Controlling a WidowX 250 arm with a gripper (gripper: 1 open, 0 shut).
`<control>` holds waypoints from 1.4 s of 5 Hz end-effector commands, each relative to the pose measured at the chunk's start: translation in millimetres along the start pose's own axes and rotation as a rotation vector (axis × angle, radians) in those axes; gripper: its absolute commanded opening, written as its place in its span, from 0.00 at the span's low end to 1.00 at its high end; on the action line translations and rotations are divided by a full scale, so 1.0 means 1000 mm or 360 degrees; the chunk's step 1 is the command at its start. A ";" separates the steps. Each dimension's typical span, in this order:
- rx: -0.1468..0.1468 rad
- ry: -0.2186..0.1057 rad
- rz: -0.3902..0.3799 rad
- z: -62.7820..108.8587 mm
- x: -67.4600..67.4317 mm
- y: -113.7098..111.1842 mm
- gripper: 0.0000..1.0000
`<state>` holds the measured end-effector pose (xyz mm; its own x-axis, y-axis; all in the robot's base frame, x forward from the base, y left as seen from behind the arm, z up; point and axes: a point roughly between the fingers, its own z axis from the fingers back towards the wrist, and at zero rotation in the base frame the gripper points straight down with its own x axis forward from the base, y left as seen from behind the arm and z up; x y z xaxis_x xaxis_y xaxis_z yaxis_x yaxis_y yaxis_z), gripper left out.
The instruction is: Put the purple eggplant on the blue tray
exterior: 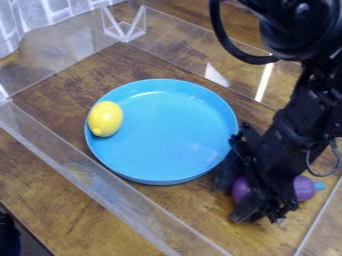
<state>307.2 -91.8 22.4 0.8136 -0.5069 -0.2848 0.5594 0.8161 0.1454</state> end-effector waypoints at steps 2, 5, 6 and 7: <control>0.0049 -0.0056 0.0036 0.022 0.000 0.011 0.00; 0.0086 -0.0031 0.0031 0.031 -0.005 0.016 0.00; 0.0101 -0.0025 0.0031 0.036 -0.008 0.018 0.00; 0.0110 -0.0021 0.0032 0.039 -0.009 0.020 0.00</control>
<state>302.6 -79.7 32.9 0.7916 -0.4853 -0.3713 0.5756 0.7962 0.1865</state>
